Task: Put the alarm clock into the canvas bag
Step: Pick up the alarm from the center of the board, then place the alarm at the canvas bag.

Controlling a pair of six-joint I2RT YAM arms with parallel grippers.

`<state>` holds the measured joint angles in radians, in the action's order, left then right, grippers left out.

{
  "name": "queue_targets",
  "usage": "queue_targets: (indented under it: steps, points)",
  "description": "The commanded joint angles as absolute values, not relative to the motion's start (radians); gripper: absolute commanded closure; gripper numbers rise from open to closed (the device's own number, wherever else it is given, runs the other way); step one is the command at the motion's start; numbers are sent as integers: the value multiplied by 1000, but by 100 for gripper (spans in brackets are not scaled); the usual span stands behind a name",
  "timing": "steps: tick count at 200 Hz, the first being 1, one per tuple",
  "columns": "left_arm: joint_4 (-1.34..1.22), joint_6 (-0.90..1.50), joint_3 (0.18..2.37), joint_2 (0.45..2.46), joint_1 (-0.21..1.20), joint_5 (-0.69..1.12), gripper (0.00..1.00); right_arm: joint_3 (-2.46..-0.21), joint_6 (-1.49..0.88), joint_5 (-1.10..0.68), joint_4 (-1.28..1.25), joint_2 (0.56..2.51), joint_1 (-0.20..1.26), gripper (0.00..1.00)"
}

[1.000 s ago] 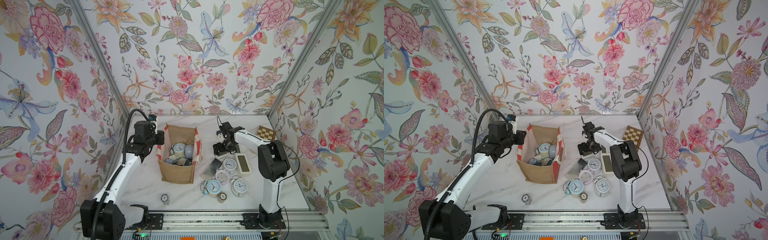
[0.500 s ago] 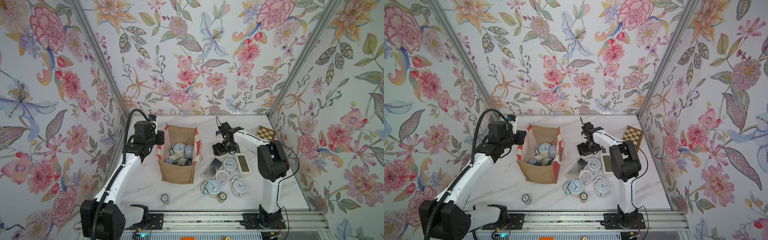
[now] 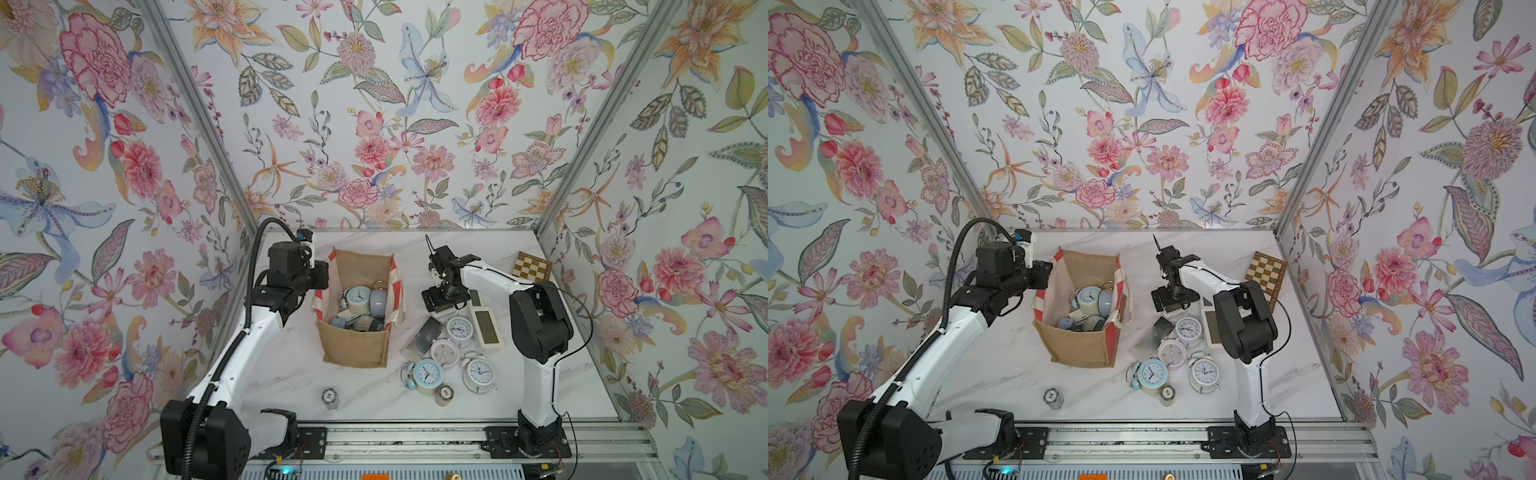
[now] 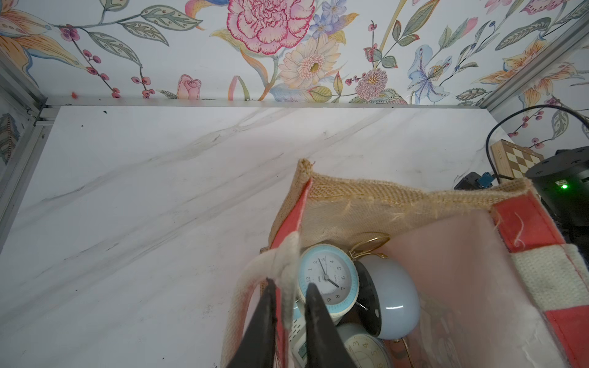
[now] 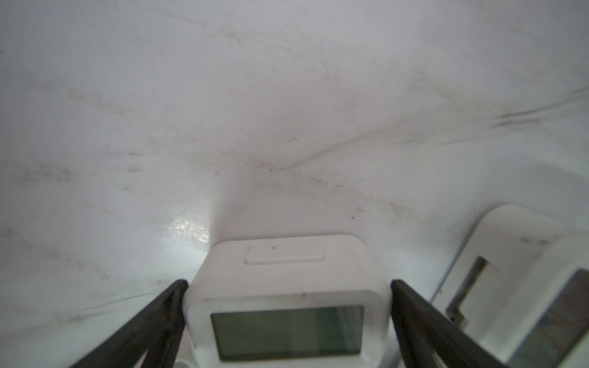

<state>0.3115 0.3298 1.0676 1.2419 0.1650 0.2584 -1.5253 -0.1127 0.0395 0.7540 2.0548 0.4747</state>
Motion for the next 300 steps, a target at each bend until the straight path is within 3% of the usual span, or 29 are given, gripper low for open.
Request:
queue_targets:
  steps: [1, 41, 85, 169, 242, 300]
  points:
    - [301, 342, 1063, 1223, 173, 280, 80, -1540, -128, 60, 769, 2079, 474, 1]
    - [302, 339, 1063, 1222, 172, 278, 80, -1539, -136, 54, 769, 2076, 471, 0]
    - [301, 339, 1061, 1221, 172, 278, 80, -1554, -138, 55, 782, 2041, 472, 12]
    - [300, 334, 1046, 1218, 172, 273, 77, -1661, -127, 58, 842, 1889, 497, 17]
    - [319, 327, 1037, 1212, 172, 283, 71, -1843, -30, 20, 841, 1786, 587, 23]
    - [328, 320, 1017, 1209, 173, 298, 72, -2030, 124, -22, 842, 1830, 728, 28]
